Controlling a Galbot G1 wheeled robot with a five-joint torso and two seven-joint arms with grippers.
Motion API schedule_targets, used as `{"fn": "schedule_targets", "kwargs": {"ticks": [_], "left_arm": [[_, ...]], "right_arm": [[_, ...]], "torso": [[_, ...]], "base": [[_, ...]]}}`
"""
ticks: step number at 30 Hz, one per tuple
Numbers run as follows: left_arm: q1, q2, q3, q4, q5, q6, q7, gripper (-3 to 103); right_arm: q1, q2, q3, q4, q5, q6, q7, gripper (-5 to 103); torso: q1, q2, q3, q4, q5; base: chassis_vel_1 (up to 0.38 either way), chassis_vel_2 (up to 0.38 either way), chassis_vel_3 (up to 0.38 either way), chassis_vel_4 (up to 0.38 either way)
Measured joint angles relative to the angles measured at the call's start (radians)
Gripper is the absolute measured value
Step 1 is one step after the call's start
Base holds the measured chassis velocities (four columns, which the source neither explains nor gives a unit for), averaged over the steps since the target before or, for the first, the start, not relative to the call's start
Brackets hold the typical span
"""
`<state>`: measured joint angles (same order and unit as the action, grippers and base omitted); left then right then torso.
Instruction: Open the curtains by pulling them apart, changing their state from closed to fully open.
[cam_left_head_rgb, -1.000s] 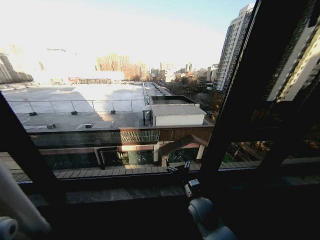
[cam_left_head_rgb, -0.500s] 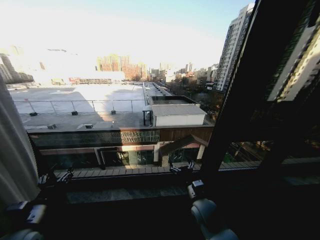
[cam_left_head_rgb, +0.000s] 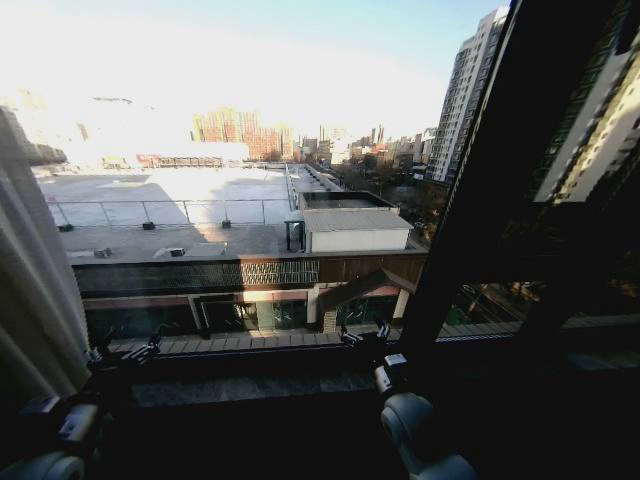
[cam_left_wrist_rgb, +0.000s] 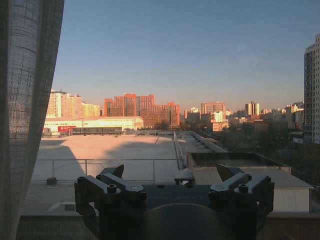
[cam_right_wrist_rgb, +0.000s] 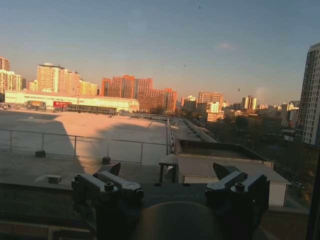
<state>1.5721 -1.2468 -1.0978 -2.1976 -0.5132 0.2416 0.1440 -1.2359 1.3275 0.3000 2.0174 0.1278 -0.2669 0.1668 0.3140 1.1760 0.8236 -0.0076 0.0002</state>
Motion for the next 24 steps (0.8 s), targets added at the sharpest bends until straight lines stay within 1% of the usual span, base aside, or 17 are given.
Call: {"fn": "schedule_targets", "kwargs": {"ticks": [4,10,17,24], "left_arm": [[-0.002,-0.003,0.004,0.001,0.0,0.001,0.0,100],[-0.001,-0.007,0.007,0.001,0.003,0.004,-0.002,100],[-0.004,-0.008,0.006,0.002,0.003,0.007,-0.003,100],[0.001,-0.022,0.007,-0.004,0.006,0.007,-0.003,100]], "right_arm": [[0.004,0.001,0.007,-0.007,-0.001,0.0,0.0,100],[0.008,-0.001,0.013,-0.015,-0.001,0.0,0.0,100],[0.017,-0.003,0.013,-0.021,-0.001,0.0,0.0,100],[0.027,0.002,0.007,-0.027,-0.001,-0.001,0.0,100]], "torso": [[0.0,0.0,0.0,0.0,-0.0002],[0.0,0.0,0.0,0.0,0.0],[0.0,0.0,0.0,-0.0001,0.0001],[0.0,0.0,0.0,-0.0001,-0.0002]], "base": [[-0.074,-0.104,0.064,0.096],[-0.156,-0.233,0.161,0.234],[-0.247,-0.303,0.258,0.313],[-0.327,-0.36,0.299,0.371]]}}
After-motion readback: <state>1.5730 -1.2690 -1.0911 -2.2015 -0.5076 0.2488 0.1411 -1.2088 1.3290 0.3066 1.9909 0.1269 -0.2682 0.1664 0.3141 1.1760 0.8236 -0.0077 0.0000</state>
